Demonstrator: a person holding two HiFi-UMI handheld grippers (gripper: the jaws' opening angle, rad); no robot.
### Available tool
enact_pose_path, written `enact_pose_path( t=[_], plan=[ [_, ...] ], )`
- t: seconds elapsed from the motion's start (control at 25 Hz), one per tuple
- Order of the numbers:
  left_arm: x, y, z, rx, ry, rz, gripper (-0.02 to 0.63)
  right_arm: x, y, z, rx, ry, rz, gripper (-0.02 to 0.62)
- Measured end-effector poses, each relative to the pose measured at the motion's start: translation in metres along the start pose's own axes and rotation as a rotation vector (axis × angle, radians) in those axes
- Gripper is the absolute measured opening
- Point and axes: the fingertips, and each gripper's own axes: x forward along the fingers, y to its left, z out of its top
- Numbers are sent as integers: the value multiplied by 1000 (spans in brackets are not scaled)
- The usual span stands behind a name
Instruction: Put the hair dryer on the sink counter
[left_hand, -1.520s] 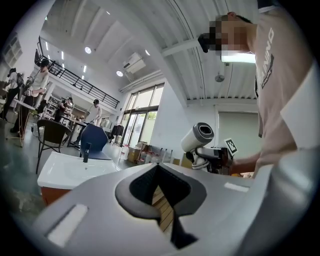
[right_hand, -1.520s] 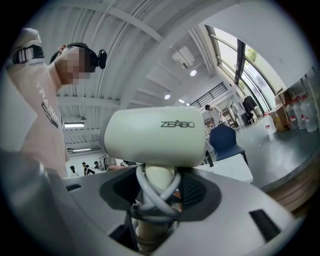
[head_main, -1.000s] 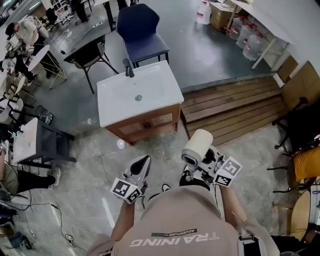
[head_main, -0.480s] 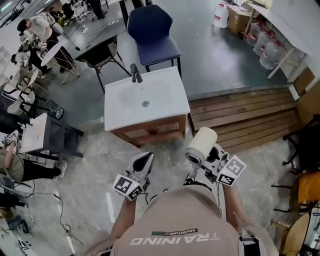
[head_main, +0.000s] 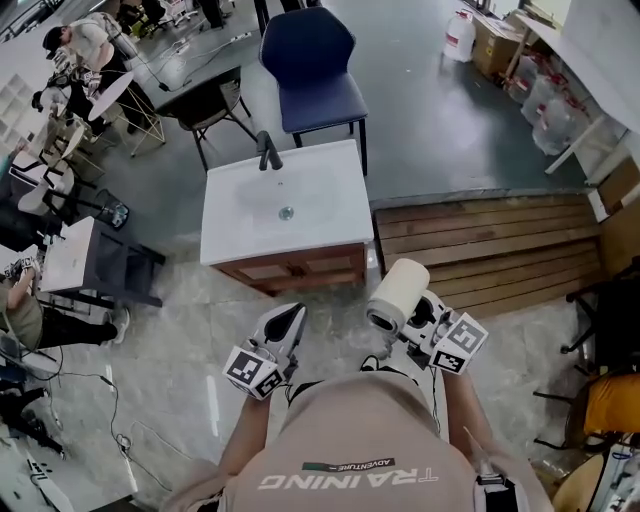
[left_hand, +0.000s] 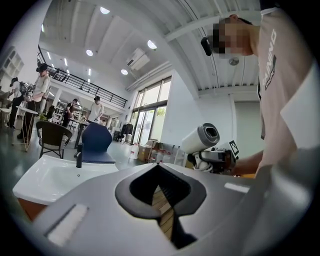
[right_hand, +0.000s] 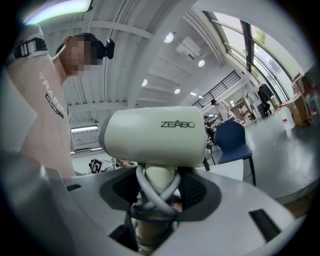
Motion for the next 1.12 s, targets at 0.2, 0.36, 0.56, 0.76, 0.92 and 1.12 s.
enact_pose_path(
  t=[0.2,0.36,0.56,0.76,0.92,1.12],
  plan=[
    [33,-4,2,-14,-11,-15,5,-9,-22,-3,7,24,5,218],
    [45,1,4,-20,-5,-10,5,-8,-35,-4,22,29,4,218],
    [50,17,1,-34,7,-6,4,6,-50,-7,31,38,-10,218],
    [59,41,-2,-56,10,-38,5,27,-61,-8,22,52,-29,218],
    [72,66,15,-74,-11,-78,5,45,-68,-5,14,68,-80,218],
    [85,103,45,-36,-29,-134,5,76,-86,-3,13,72,-142,218]
  ],
)
